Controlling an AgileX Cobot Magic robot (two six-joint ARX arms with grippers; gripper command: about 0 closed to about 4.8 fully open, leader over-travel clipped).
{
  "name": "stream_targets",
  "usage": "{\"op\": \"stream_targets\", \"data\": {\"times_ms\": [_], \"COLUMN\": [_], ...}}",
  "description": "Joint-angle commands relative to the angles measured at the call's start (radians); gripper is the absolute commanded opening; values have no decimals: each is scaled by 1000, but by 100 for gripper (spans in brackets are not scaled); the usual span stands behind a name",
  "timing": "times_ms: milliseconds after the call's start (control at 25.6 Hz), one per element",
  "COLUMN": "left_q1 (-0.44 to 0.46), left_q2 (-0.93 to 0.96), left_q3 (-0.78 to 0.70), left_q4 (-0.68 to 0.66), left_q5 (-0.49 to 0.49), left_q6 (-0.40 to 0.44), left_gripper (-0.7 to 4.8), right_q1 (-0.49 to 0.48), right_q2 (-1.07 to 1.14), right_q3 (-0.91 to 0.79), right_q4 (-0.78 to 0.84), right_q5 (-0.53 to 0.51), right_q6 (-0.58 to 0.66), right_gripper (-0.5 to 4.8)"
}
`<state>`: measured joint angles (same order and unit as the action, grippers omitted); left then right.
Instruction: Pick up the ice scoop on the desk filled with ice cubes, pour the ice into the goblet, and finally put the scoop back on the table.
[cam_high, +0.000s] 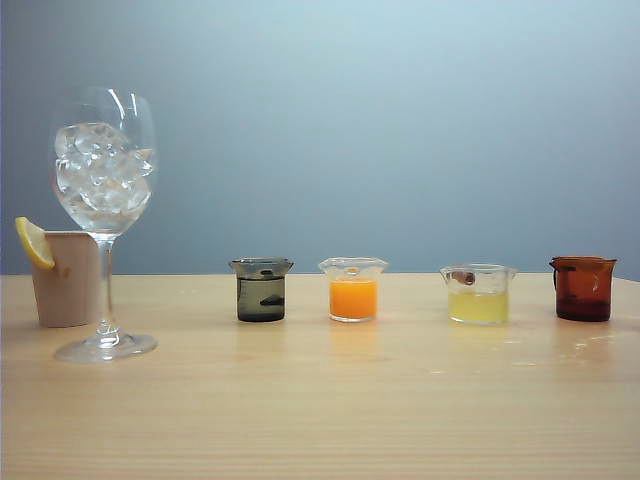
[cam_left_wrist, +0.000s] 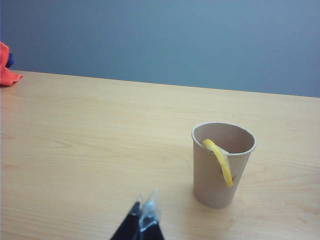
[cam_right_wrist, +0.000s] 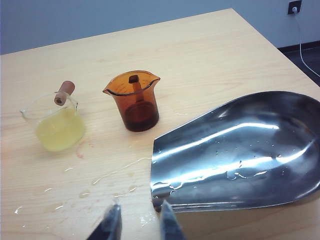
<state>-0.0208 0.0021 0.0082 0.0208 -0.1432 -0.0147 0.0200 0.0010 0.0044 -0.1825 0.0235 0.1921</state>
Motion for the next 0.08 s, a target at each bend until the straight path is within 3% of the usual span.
{"op": "stream_targets", "data": {"times_ms": [39, 78], "left_q1": [-1, -1], "left_q2": [0, 0], "left_q3": [3, 2], "left_q4": [11, 11], "left_q5": [-2, -2], "left_q6": [7, 7], "left_gripper": [-3, -3], "right_q1": [0, 0], "right_q2": [0, 0], "right_q3": [-3, -3], "right_q4": [2, 3], "right_q5": [0, 0], "right_q6": [-2, -2], "right_gripper": [104, 104]}}
